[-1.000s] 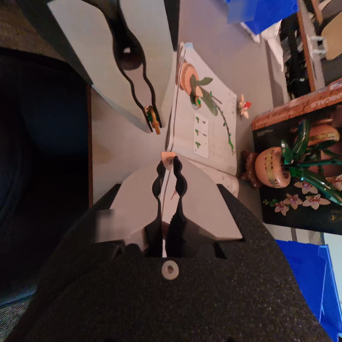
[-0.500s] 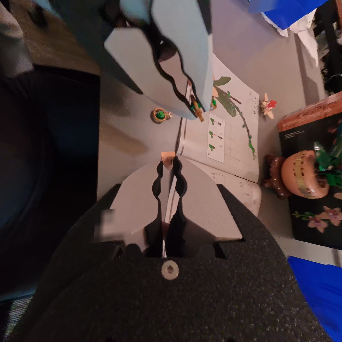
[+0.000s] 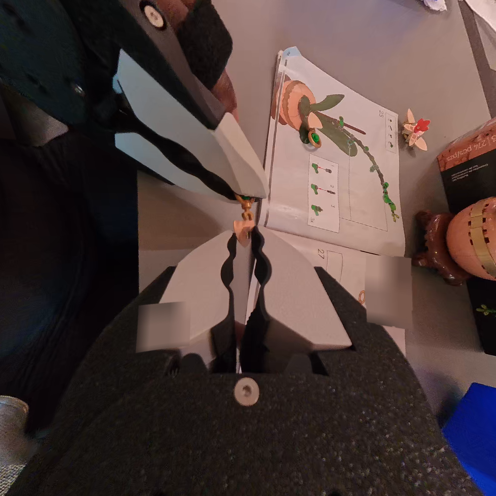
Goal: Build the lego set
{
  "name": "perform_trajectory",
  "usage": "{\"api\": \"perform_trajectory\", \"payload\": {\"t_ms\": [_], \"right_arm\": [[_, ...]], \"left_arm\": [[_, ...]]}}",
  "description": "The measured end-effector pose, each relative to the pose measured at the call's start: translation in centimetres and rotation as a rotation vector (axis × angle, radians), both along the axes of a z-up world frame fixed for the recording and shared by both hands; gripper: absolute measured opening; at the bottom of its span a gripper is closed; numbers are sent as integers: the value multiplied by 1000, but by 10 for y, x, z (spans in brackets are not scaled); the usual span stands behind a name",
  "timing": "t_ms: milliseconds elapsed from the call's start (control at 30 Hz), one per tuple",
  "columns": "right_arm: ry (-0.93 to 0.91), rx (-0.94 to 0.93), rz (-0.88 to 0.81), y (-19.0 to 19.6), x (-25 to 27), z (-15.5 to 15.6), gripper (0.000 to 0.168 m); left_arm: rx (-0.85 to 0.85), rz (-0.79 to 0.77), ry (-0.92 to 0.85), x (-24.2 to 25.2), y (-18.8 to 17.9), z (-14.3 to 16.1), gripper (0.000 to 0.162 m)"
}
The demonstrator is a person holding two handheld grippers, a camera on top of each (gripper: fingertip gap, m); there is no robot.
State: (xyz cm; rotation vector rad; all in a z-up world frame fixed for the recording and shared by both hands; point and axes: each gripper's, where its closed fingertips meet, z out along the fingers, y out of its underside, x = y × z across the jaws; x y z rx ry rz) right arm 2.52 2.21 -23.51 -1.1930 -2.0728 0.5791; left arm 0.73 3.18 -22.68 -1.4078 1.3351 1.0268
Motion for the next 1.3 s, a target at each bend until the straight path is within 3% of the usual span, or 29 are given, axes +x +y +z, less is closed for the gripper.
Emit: {"api": "perform_trajectory", "payload": {"t_ms": [700, 1300], "right_arm": [[-69, 9, -4, -1, 2, -15, 11], [-71, 3, -28, -2, 6, -19, 11]], "left_arm": [[-23, -24, 146, 5, -1, -14, 8], [-58, -20, 109, 9, 1, -18, 7]]}}
